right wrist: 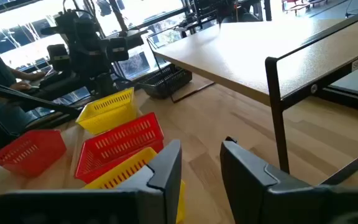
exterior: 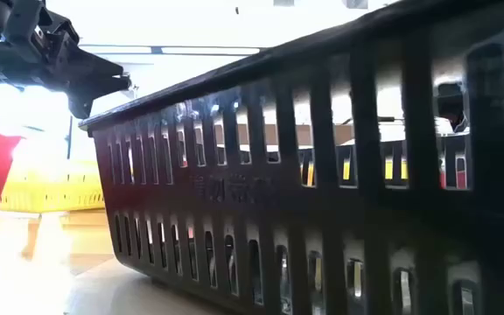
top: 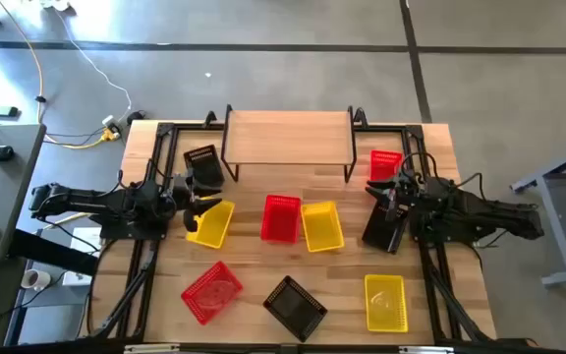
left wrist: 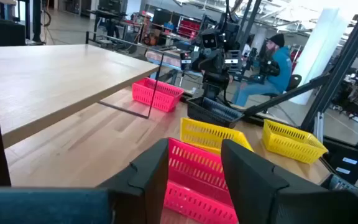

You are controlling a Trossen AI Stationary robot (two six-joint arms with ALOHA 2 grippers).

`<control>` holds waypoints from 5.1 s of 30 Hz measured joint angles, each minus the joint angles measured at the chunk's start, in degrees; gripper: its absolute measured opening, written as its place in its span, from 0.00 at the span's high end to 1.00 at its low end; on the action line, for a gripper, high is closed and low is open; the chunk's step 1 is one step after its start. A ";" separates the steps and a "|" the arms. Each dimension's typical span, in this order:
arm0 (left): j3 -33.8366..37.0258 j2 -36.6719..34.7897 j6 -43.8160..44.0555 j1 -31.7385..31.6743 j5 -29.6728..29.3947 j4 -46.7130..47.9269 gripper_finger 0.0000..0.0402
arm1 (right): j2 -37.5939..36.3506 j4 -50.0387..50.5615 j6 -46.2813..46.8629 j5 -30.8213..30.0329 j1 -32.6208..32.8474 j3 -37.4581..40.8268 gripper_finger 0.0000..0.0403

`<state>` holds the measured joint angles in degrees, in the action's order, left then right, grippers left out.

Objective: Stack baskets on shelf by color

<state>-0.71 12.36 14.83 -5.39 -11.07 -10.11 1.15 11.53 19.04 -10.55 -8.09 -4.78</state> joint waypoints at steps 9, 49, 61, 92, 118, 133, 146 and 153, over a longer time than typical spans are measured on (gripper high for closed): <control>-0.02 0.02 0.00 0.02 0.00 0.00 0.66 | 0.02 -0.01 -0.01 0.00 0.00 0.00 0.76; 0.00 0.02 0.00 0.00 0.00 0.00 0.66 | 0.00 -0.02 0.00 0.00 0.01 0.00 0.76; 0.00 0.00 0.00 0.00 0.00 0.00 0.66 | 0.00 -0.01 0.00 0.00 0.00 0.00 0.76; 0.00 0.00 26.54 0.00 -7.63 -0.50 0.66 | 0.01 -0.12 7.89 -0.28 0.00 0.00 0.76; 0.00 0.00 27.04 0.00 -7.61 -0.50 0.66 | 4.76 6.39 12.02 0.87 0.00 -14.60 0.76; 0.00 0.01 27.05 0.00 -7.58 -0.48 0.66 | 26.01 32.07 10.99 19.65 0.02 -36.44 0.75; -0.01 0.01 27.02 0.01 -7.58 0.02 0.66 | 38.27 44.81 17.26 26.92 5.86 -40.48 0.75; 0.00 0.00 27.00 0.00 -7.58 0.02 0.66 | 42.44 46.47 29.45 25.09 8.90 -40.48 0.75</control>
<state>-0.71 12.36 41.83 -5.38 -18.65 -10.09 43.59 58.00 48.49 14.55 0.80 -45.25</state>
